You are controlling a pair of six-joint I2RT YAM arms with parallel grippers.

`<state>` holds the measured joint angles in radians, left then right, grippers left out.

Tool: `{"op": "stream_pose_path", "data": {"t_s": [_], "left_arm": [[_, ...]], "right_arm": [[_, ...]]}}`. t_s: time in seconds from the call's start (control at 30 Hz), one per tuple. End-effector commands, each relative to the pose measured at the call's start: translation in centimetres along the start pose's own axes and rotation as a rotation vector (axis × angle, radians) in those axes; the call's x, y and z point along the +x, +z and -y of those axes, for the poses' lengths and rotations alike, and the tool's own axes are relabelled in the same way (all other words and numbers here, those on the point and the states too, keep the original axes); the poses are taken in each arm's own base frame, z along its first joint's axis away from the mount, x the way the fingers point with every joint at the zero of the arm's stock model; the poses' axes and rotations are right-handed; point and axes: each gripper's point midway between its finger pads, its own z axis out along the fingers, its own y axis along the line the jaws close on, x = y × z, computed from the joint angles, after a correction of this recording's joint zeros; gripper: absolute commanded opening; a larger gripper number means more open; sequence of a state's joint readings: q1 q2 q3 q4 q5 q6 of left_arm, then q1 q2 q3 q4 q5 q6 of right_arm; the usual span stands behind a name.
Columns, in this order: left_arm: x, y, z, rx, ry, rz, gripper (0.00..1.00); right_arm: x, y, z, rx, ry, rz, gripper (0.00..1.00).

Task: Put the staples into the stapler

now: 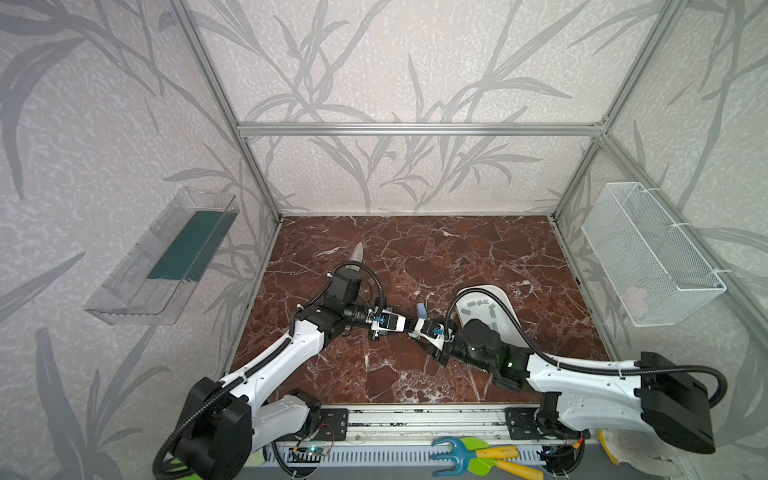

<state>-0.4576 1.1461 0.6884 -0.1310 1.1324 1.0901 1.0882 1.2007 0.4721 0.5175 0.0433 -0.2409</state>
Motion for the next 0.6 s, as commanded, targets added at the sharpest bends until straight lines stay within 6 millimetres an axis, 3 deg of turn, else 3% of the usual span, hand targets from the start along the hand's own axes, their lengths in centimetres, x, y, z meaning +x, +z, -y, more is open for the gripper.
{"op": "stream_pose_path", "data": {"t_s": [0.0, 0.17, 0.3, 0.37, 0.43, 0.57], "left_arm": [[-3.1, -0.5, -1.0, -0.009, 0.117, 0.08, 0.0], [-3.2, -0.6, -1.0, -0.011, 0.121, 0.081, 0.0], [-3.3, -0.6, -1.1, -0.015, 0.126, 0.08, 0.0], [-3.3, -0.6, -1.2, -0.017, 0.097, 0.084, 0.0], [-3.4, -0.6, -1.2, -0.016, 0.097, 0.087, 0.0], [-3.6, -0.7, -1.1, -0.017, 0.102, 0.09, 0.0]], "right_arm": [[-1.6, 0.7, 0.2, -0.008, -0.003, 0.038, 0.36], [-1.6, 1.3, 0.2, -0.007, -0.005, 0.028, 0.23], [-1.5, 1.1, 0.2, -0.004, -0.005, 0.031, 0.18], [-1.4, 0.9, 0.1, -0.007, -0.004, 0.037, 0.18], [-1.1, 0.7, -0.2, -0.022, -0.005, 0.036, 0.29], [-0.4, 0.4, -0.1, -0.01, -0.005, 0.026, 0.3]]}}
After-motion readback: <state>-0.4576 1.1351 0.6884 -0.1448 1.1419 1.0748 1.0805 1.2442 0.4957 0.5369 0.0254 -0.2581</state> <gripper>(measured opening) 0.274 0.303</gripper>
